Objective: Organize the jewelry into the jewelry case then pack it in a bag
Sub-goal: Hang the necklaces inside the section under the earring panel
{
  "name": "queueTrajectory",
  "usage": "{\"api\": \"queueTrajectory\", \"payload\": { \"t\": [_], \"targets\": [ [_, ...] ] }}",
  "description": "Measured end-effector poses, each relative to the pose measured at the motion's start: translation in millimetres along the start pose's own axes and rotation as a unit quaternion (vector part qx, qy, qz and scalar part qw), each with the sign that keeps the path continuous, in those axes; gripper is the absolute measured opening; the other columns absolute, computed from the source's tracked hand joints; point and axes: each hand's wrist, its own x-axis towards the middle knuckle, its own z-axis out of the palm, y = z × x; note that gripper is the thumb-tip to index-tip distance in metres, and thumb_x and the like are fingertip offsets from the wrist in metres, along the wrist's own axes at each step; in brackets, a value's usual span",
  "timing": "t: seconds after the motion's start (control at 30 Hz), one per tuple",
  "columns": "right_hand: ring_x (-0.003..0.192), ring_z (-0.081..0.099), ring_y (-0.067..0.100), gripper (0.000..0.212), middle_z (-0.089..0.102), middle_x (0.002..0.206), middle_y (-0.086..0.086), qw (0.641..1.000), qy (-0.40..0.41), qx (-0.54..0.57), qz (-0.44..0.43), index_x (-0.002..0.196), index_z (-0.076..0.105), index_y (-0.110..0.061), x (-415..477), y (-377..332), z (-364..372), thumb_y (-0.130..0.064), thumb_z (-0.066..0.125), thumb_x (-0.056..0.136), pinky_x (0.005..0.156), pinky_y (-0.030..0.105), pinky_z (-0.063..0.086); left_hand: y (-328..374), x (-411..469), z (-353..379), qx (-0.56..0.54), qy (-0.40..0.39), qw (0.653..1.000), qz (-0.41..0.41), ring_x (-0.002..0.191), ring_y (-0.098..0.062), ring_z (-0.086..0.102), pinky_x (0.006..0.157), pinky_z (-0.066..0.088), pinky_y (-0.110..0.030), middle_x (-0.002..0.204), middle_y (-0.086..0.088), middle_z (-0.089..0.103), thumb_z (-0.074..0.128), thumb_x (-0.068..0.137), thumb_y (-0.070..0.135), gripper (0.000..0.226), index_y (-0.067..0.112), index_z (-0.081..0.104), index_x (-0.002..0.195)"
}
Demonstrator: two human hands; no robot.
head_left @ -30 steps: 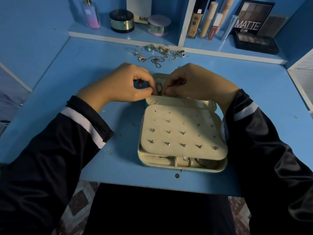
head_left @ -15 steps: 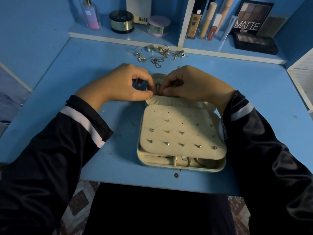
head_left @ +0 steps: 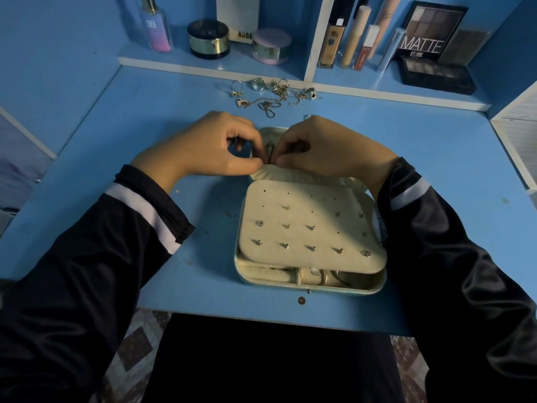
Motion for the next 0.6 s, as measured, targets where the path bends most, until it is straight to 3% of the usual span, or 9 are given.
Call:
{"api": "queueTrajectory", "payload": {
  "t": [0.1,0.33,0.47,0.6],
  "targets": [
    [0.074,0.057,-0.003,0.009,0.067,0.085,-0.015,1.000,0.002,0.012,0.003,0.094,0.074,-0.021,1,2,-1,-0.020,0.066,0.089,0.068,0.005,0.041,0,0,0,-0.005,-0.007,1.000,0.004,0.068,-0.008,0.051,0.061,0.039,-0.025,0.083,0.011,0.064,0.066,0.073,0.037,0.016,0.027,0.073,0.082],
    [0.075,0.057,-0.005,0.010,0.068,0.087,-0.015,1.000,-0.002,0.007,-0.004,0.095,0.074,-0.022,-1,2,-1,-0.021,0.066,0.089,0.070,0.007,0.042,-1,0,1,-0.030,-0.001,1.000,0.001,0.070,-0.013,0.053,0.064,0.041,-0.032,0.083,0.009,0.063,0.063,0.071,0.045,0.028,0.022,0.073,0.081],
    [0.068,0.057,-0.008,0.011,0.067,0.082,-0.015,0.999,0.029,0.018,0.005,0.095,0.074,-0.021,-1,8,-7,-0.017,0.067,0.088,0.066,0.004,0.042,-2,2,5,-0.048,0.043,0.998,-0.001,0.074,-0.014,0.056,0.070,0.045,-0.040,0.084,0.011,0.066,0.064,0.079,0.039,0.017,0.024,0.072,0.082],
    [0.069,0.057,-0.006,0.010,0.065,0.083,-0.014,0.996,0.088,0.017,0.008,0.096,0.073,-0.018,3,18,-16,-0.015,0.066,0.089,0.069,0.006,0.044,-10,13,7,-0.039,0.147,0.988,0.001,0.083,-0.002,0.058,0.075,0.044,-0.021,0.095,0.008,0.069,0.061,0.089,0.027,0.014,0.021,0.073,0.095]
  ]
}}
